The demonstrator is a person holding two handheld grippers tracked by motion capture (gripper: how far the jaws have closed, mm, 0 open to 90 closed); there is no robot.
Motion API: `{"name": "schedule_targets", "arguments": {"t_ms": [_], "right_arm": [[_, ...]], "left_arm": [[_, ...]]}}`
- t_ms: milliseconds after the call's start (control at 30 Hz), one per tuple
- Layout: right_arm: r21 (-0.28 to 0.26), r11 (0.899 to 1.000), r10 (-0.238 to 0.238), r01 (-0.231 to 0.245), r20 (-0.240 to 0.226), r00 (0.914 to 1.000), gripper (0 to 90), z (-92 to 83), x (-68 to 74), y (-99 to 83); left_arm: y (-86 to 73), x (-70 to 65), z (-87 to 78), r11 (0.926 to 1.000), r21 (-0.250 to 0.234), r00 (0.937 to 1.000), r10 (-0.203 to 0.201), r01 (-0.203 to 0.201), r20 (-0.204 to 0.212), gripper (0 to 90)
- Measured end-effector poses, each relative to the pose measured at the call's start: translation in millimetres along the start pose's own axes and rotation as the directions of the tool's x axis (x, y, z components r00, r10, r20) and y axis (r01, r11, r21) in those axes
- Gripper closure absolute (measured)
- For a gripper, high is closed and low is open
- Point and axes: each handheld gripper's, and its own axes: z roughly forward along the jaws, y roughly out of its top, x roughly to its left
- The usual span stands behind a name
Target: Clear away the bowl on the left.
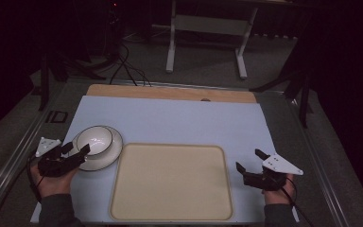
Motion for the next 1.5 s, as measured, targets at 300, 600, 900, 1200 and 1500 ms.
{"name": "schedule_targets", "arguments": {"t_ms": [300,600,900,1200,1500], "right_arm": [[0.002,1.0,-0.003,0.003,0.001,1.0,14.3,1.4,-0.1,0.5],[-0.009,1.0,0.0,0.0,-0.002,1.0,14.3,0.1,-0.5,0.9],[0.0,1.0,0.011,-0.011,0.016,0.9998,14.4,0.1,-1.8,0.6],[0.004,1.0,0.008,-0.008,0.018,0.9998,14.4,0.9,-1.7,0.6],[0.002,1.0,0.008,-0.008,0.011,0.9999,14.4,0.6,-1.3,0.8]], "left_arm": [[3.7,9.8,15.1,0.9988,0.019,0.9975,-0.044,0.045,-0.056,31.9],[3.0,20.3,27.9,0.9962,0.052,0.9943,-0.065,0.07,-0.084,33.2],[0.2,23.1,41.1,0.9834,0.154,0.9911,-0.079,0.095,-0.107,42.9],[-1.1,25.3,49.9,0.9721,0.206,0.9924,-0.098,0.112,-0.074,52.7],[-1.3,29.5,55.4,0.959,0.237,0.9878,-0.146,0.155,-0.053,62.4]]}}
